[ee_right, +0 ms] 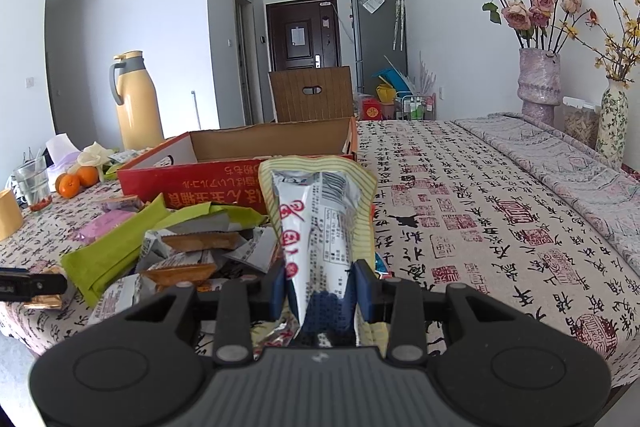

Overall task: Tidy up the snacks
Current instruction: 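Grasp the bread pastry packet with the left tool while the right tool lifts the striped packet, then carry both packets over the box and open both tools to drop them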

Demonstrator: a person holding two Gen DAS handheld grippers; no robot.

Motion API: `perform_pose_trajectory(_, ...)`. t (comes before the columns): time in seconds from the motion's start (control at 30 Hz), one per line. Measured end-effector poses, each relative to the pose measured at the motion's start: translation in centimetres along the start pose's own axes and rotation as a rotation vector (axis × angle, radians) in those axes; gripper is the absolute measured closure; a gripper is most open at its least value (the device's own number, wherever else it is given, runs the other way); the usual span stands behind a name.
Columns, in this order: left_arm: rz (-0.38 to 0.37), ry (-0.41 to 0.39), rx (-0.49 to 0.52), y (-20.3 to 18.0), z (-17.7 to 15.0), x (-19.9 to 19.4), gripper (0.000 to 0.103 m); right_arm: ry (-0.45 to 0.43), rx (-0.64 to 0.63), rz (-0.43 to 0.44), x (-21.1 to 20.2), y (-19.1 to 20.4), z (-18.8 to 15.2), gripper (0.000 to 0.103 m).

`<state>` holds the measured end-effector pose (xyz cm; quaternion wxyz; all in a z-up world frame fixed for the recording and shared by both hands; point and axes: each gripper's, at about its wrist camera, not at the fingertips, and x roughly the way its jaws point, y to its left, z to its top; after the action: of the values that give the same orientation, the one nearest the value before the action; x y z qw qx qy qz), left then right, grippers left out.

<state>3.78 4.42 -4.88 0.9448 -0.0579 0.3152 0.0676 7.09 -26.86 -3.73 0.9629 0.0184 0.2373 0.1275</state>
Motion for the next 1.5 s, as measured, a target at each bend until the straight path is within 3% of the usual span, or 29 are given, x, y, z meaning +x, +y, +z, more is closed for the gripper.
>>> perform_pose_trajectory(0.07, -0.012, 0.02, -0.014, 0.1, 0.0, 0.4, 0.042, 0.0, 0.0, 0.0, 0.0, 0.0, 0.0, 0.069)
perform_pose_trajectory(0.1, -0.027, 0.025, -0.02, 0.2, 0.1, 0.5, 0.056, 0.0, 0.0, 0.0, 0.0, 0.1, 0.0, 0.069)
perform_pose_trajectory(0.17, -0.038, 0.018, -0.029, 0.3, 0.1, 0.5, 0.059, 0.0, -0.001, 0.002, 0.1, 0.1, 0.1, 0.069)
perform_pose_trajectory(0.53, -0.025, -0.033, -0.043, 1.2, 1.1, -0.8, 0.061, -0.018, -0.004, 0.006, -0.1, -0.2, 0.8, 0.069)
perform_pose_trajectory(0.8, -0.018, -0.12, -0.022, 1.2, 4.2, -1.7, 0.061, -0.067, -0.031, 0.011, 0.3, -0.3, 3.0, 0.069)
perform_pose_trajectory(1.17, -0.046, -0.207, 0.012, -0.4, 11.4, -0.5, 0.061, -0.098, -0.046, 0.036, 4.1, -0.6, 9.7, 0.069)
perform_pose_trajectory(1.5, -0.053, -0.165, 0.055, -3.1, 20.0, 4.9, 0.061, 0.017, -0.032, 0.07, 12.4, 0.3, 16.1, 0.069)
